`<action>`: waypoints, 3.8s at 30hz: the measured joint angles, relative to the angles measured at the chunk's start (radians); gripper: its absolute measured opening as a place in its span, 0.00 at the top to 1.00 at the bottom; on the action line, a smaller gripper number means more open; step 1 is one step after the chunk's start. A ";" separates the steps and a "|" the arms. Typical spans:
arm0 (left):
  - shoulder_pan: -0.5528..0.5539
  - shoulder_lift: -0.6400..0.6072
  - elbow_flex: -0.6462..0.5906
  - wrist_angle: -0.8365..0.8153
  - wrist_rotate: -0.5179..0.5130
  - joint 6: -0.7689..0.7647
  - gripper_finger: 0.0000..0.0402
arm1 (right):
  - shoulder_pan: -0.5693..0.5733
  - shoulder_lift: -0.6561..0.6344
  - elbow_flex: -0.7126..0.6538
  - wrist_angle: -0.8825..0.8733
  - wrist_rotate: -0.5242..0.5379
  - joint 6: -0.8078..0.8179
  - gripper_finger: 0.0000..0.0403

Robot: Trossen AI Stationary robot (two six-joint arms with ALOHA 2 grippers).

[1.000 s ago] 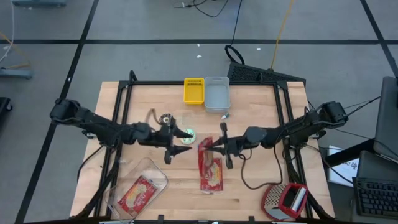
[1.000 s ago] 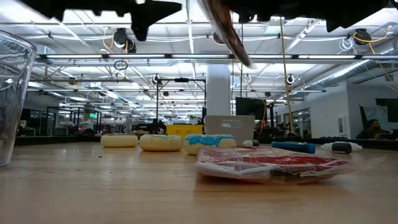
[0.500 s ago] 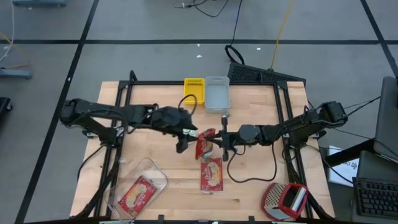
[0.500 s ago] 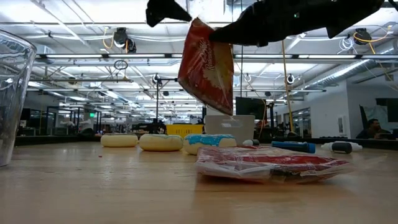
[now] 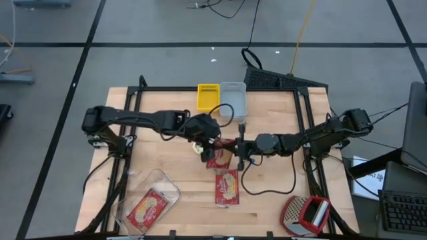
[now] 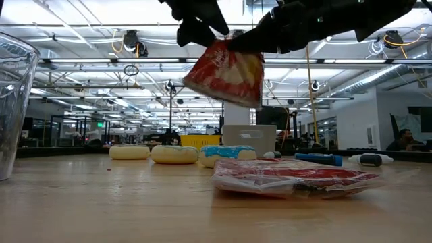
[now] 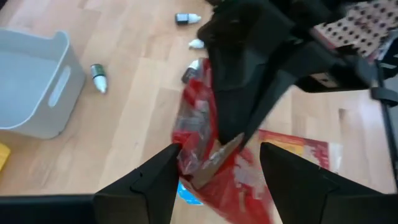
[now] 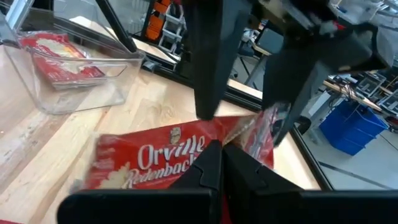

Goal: Pick & Place Food Item
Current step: Stack the right red popcorn bag on top of the red popcorn bag in the transparent bin

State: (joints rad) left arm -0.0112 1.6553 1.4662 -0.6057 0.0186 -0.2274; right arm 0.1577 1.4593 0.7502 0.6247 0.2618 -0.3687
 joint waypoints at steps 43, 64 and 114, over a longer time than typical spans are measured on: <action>0.087 -0.010 0.001 -0.020 0.269 -0.001 0.44 | 0.001 -0.001 0.016 -0.042 -0.005 -0.012 1.00; 0.082 0.008 0.000 -0.033 0.190 0.036 0.55 | 0.001 0.000 0.016 -0.039 -0.004 -0.014 1.00; -0.334 -0.374 -0.003 -0.487 -0.049 0.062 0.99 | 0.061 -0.228 -0.031 -0.054 -0.001 0.304 0.74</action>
State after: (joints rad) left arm -0.3447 1.2810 1.4637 -1.0927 -0.0305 -0.1650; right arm 0.2184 1.2317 0.7188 0.5709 0.2607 -0.0643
